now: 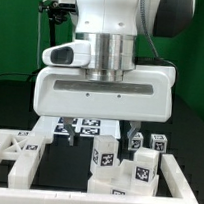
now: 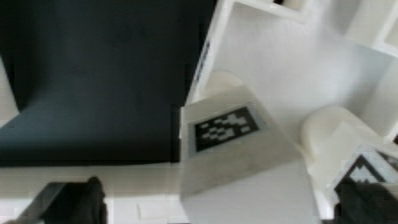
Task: Assemble chair
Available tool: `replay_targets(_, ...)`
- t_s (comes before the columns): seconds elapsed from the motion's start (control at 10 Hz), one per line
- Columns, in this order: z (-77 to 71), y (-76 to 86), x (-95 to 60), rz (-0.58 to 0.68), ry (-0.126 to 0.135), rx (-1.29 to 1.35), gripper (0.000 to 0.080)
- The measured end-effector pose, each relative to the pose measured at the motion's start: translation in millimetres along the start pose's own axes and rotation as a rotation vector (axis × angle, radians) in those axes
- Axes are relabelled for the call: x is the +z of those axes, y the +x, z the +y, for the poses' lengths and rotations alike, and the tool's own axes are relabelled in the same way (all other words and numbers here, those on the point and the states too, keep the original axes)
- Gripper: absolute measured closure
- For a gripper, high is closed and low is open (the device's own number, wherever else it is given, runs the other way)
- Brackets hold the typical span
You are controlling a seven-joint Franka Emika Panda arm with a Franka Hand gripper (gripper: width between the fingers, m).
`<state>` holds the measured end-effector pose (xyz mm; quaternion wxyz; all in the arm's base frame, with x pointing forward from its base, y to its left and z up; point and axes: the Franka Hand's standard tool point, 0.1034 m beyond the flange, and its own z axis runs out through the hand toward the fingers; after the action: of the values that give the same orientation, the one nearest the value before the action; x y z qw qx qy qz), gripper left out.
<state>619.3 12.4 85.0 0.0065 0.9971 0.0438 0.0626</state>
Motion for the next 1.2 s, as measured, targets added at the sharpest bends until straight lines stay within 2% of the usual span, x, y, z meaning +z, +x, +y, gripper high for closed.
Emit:
replay_targets(0.2,1.1,-0.1,0.0,0.0,0.0,-0.004,0.0163)
replay_targets(0.4,1.1,0.0,-0.1,0.0,0.0,-0.004,0.0513)
replay_targets(0.7,0.9,0.1,-0.1,0.001,0.002,0.033,0.0511)
replay_targets(1.2,-5.0,0.3,-0.4,-0.005,0.041,0.626,0.051)
